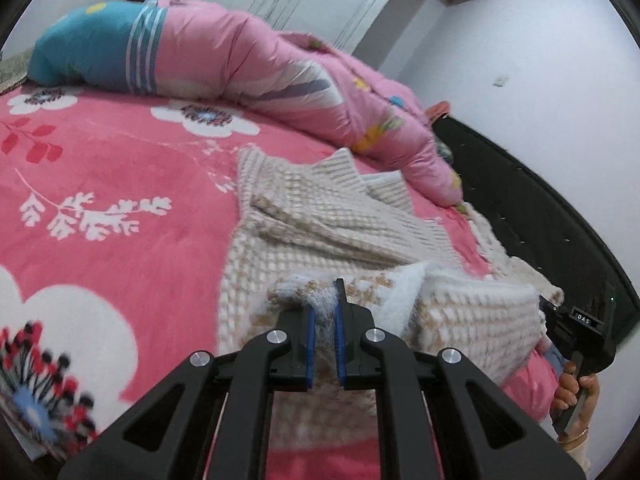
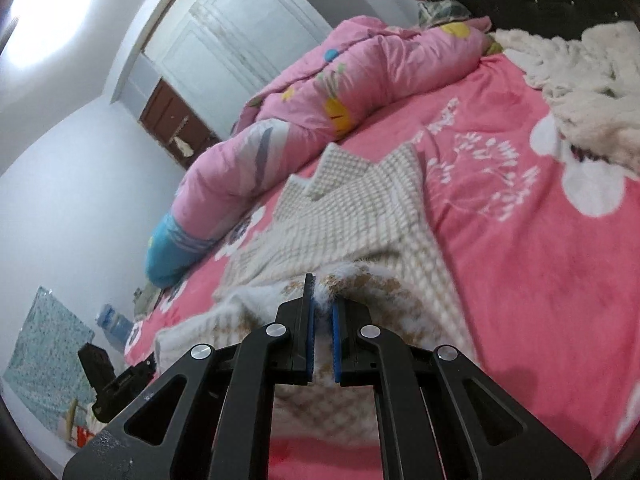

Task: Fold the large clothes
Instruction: 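Lift the hem with both tools and fold it toward the collar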

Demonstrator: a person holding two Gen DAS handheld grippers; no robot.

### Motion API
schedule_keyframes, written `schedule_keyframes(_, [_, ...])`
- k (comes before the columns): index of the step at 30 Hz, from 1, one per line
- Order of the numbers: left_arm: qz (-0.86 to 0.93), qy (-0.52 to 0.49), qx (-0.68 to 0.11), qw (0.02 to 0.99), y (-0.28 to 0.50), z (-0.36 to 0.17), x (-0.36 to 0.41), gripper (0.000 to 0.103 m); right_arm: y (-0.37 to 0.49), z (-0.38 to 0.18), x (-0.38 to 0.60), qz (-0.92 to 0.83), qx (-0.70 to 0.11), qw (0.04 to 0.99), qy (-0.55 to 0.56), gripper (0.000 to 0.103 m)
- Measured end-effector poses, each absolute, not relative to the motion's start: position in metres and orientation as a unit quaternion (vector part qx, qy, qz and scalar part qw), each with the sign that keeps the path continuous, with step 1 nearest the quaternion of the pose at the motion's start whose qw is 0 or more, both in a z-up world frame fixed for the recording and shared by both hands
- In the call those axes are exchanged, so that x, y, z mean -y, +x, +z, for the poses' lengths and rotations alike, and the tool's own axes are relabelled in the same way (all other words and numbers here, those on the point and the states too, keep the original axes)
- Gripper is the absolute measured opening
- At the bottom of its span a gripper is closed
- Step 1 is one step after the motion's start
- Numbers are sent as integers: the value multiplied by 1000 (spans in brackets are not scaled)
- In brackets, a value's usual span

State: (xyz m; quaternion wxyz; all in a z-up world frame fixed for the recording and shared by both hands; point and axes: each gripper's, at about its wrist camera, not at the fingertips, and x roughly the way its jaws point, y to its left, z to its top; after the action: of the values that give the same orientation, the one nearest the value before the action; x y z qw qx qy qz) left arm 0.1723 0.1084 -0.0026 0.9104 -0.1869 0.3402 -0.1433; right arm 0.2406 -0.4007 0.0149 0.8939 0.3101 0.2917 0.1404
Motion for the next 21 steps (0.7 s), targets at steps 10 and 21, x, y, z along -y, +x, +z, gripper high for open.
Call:
schedule_keyframes(10, [-146,-195,-406,881,227,-41,-111,18,303,-66,413,140,-373,836,378,9])
schedule_keyframes(21, [-142,-166,-343,914,206,-3,-113,63,244,-32,452,94,-326,855,392,70])
